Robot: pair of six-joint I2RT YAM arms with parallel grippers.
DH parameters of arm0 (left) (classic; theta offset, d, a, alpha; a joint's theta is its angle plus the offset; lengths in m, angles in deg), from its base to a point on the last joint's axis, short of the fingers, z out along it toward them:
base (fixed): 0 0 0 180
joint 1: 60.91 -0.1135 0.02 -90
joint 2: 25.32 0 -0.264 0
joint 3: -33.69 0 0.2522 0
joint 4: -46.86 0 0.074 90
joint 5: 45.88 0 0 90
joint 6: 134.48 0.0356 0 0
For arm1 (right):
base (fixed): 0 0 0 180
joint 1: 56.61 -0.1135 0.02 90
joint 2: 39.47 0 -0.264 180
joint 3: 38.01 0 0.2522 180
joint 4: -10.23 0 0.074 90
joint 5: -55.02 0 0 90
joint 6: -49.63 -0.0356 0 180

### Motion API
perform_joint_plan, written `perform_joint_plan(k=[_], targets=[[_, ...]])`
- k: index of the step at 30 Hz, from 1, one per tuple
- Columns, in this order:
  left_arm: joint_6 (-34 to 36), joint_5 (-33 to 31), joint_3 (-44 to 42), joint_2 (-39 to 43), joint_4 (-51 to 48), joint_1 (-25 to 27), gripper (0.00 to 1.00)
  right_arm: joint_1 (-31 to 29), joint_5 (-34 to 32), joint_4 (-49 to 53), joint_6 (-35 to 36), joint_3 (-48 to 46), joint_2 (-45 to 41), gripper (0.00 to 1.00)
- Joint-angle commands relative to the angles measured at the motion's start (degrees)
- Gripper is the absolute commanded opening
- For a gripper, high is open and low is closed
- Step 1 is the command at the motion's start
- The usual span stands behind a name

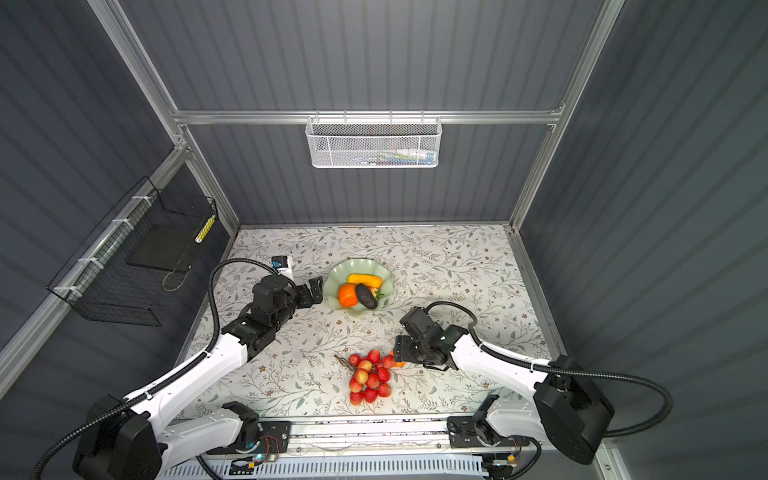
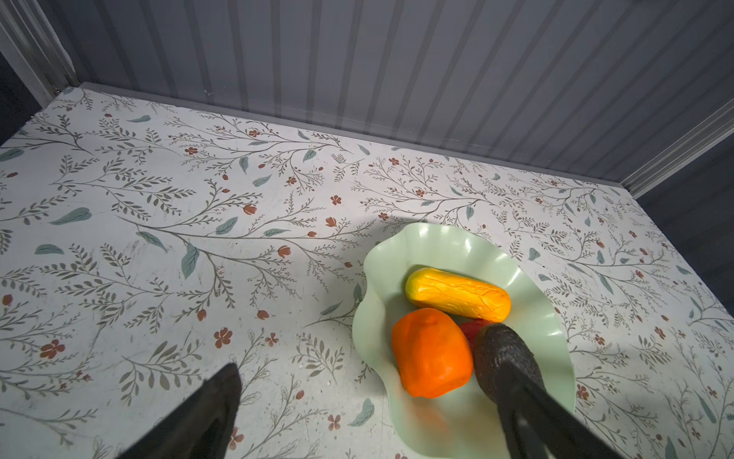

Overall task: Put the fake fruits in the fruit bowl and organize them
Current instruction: 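Reach the right gripper to the small orange and grasp it, then carry the small orange into the bowl and release it with the right gripper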

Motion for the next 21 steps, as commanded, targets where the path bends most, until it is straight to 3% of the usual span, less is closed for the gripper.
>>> perform_joint_plan(k=[1, 10, 16, 21], targets=[[-0.8, 0.5, 0.4, 0.4, 1.2, -0.3, 1.00, -0.8, 2.3, -3.8, -2.9, -0.3, 1.1, 0.74], [-0.8, 0.3, 0.5, 1.0, 0.4, -0.3, 1.00, -1.1, 4.3, -6.3, -3.7, 0.6, 7.1, 0.68], [-0.9, 0.1, 0.3, 1.2, 0.4, -0.3, 1.00, -1.0, 2.3, -5.3, -3.9, 0.9, 6.8, 0.52], [-0.9, 0.3, 0.4, 1.0, 0.5, -0.3, 1.00, -0.1, -3.3, -2.5, -2.6, 1.1, 3.1, 0.43]])
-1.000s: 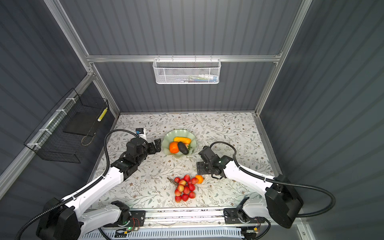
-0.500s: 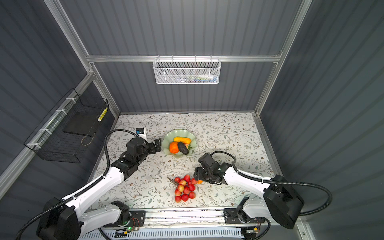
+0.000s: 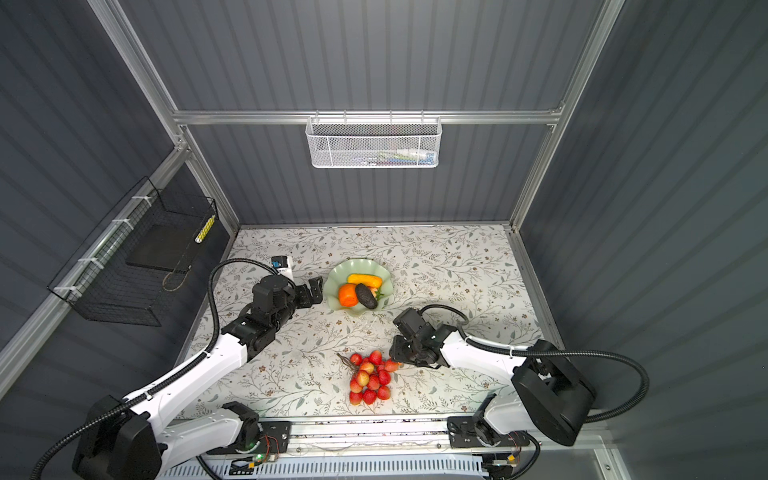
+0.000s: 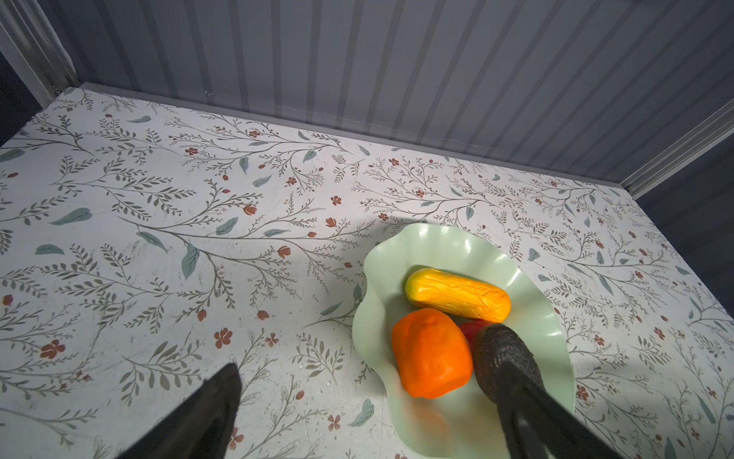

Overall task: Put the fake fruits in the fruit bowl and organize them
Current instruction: 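Carry the small orange into the bowl and release it with the right gripper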

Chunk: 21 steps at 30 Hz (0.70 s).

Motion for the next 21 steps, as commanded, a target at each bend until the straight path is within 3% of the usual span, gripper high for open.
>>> perform_joint_plan(k=[1, 6, 10, 14, 21], targets=[[-0.9, 0.3, 0.4, 1.0, 0.5, -0.3, 1.00, 0.8, -5.6, 3.6, 1.3, 1.2, -3.2, 0.42], [-0.9, 0.2, 0.3, 1.0, 0.3, -0.3, 1.00, 3.6, -11.4, 6.6, 6.5, 4.3, -8.5, 0.42], [-1.8, 0.6, -0.4, 0.4, 1.5, -0.3, 1.00, 4.9, -15.3, 6.6, 13.4, 10.9, -7.3, 0.42], [-2.2, 1.5, 0.5, 0.1, 0.5, -0.3, 1.00, 5.5, -16.4, 4.5, 19.4, 19.2, -0.6, 0.43], [-2.6, 1.1, -0.4, 2.6, -1.6, -0.3, 1.00, 7.7, -12.4, -1.1, 26.2, 32.2, 16.0, 0.43]])
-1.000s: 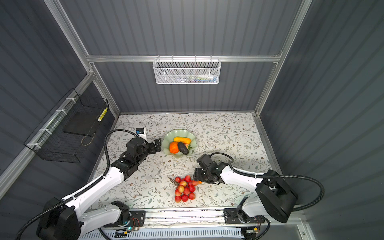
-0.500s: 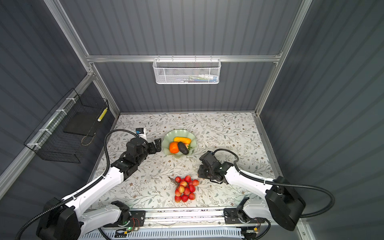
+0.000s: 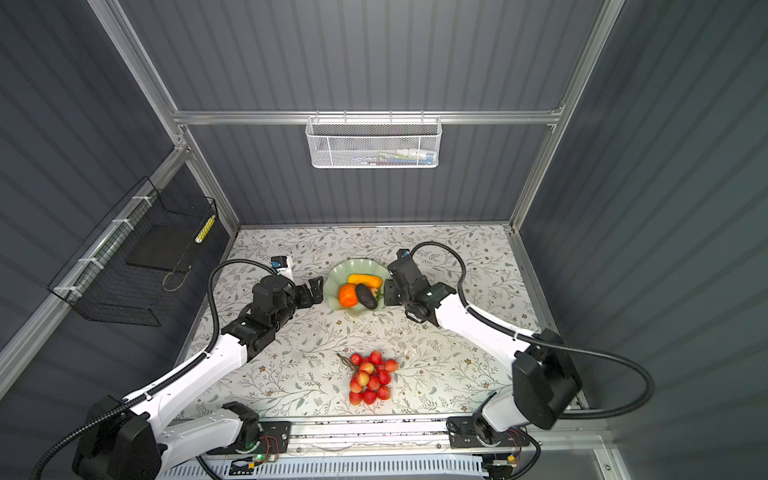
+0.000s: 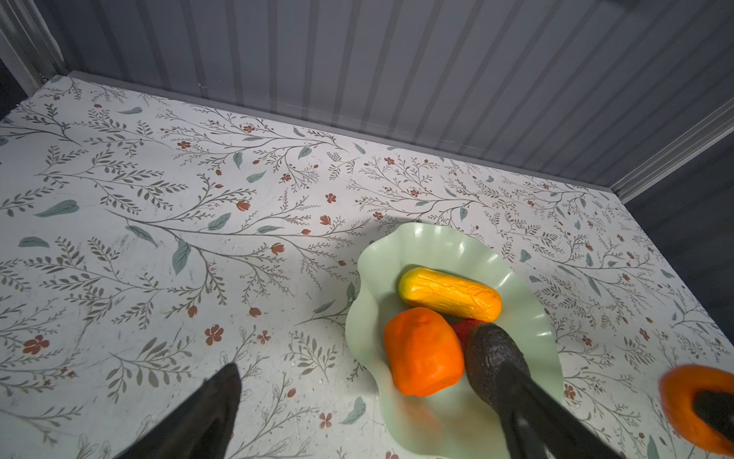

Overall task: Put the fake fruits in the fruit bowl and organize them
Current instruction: 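Carry the small orange into the bowl and release it with the right gripper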

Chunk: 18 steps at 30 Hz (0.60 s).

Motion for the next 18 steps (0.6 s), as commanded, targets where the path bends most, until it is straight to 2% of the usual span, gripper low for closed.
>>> perform_joint_plan(k=[1, 9, 14, 18], targets=[[-1.1, 0.3, -0.3, 2.5, -1.9, -0.3, 1.00, 1.1, 1.2, -1.8, 5.6, 5.5, 7.2, 0.43], [-2.7, 2.6, -1.7, 6.8, -6.2, -0.3, 1.00, 3.6, 5.1, -1.9, 7.3, 14.5, 20.0, 0.46], [-4.6, 6.7, -3.1, 8.7, -8.6, -0.3, 0.99, 3.9, 6.2, -1.1, 7.8, 16.9, 21.9, 0.61], [-5.8, 13.6, -3.7, 8.6, -9.8, -0.3, 0.98, 4.3, 6.2, -0.8, 7.6, 17.0, 19.9, 0.75]])
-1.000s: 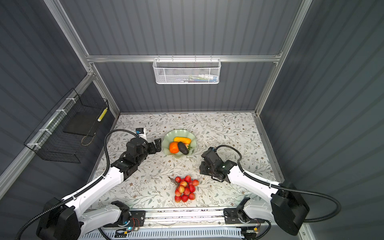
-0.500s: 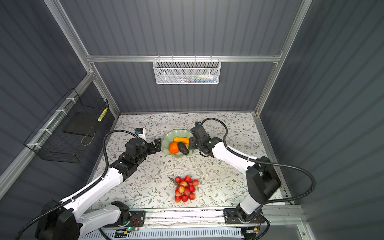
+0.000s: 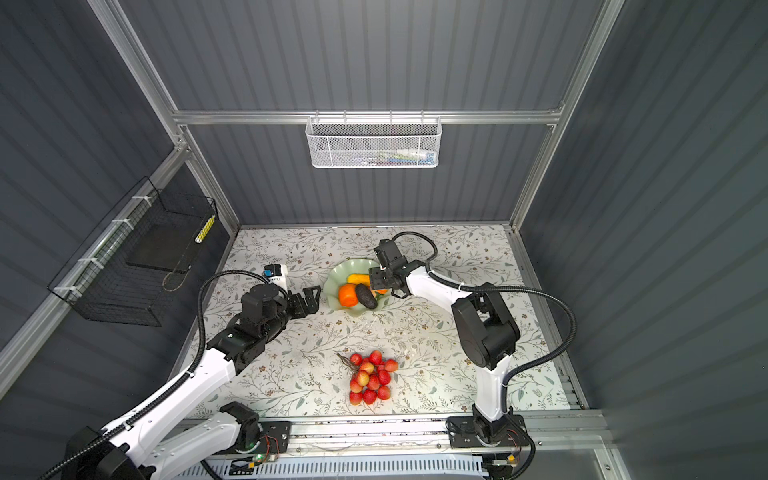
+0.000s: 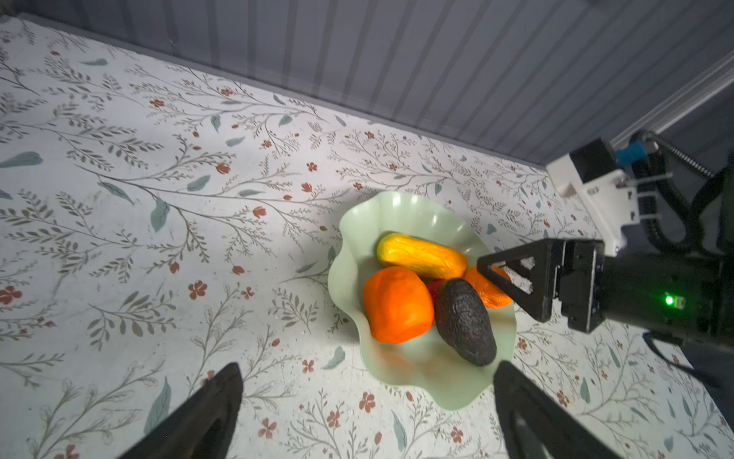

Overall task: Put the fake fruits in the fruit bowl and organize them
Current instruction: 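Carry the small orange into the bowl and release it with the right gripper, then grasp the red berry bunch by its stem with the left gripper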

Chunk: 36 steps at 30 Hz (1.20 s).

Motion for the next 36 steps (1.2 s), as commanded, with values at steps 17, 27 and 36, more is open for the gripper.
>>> perform_joint_plan(k=[17, 27, 36], targets=[[-10.4, 20.1, -7.3, -2.9, -0.4, 6.3, 0.92, 6.1, -7.4, -10.3, -1.8, -21.2, -32.9, 0.99], [-18.5, 17.3, -11.1, -1.6, 0.2, 12.7, 0.82, 7.9, -6.8, -10.4, -4.6, -26.9, -36.0, 0.99], [-21.6, 15.7, -11.5, 3.7, -8.5, 15.9, 0.75, 7.9, -5.5, -12.4, -5.7, -28.3, -35.0, 0.99]])
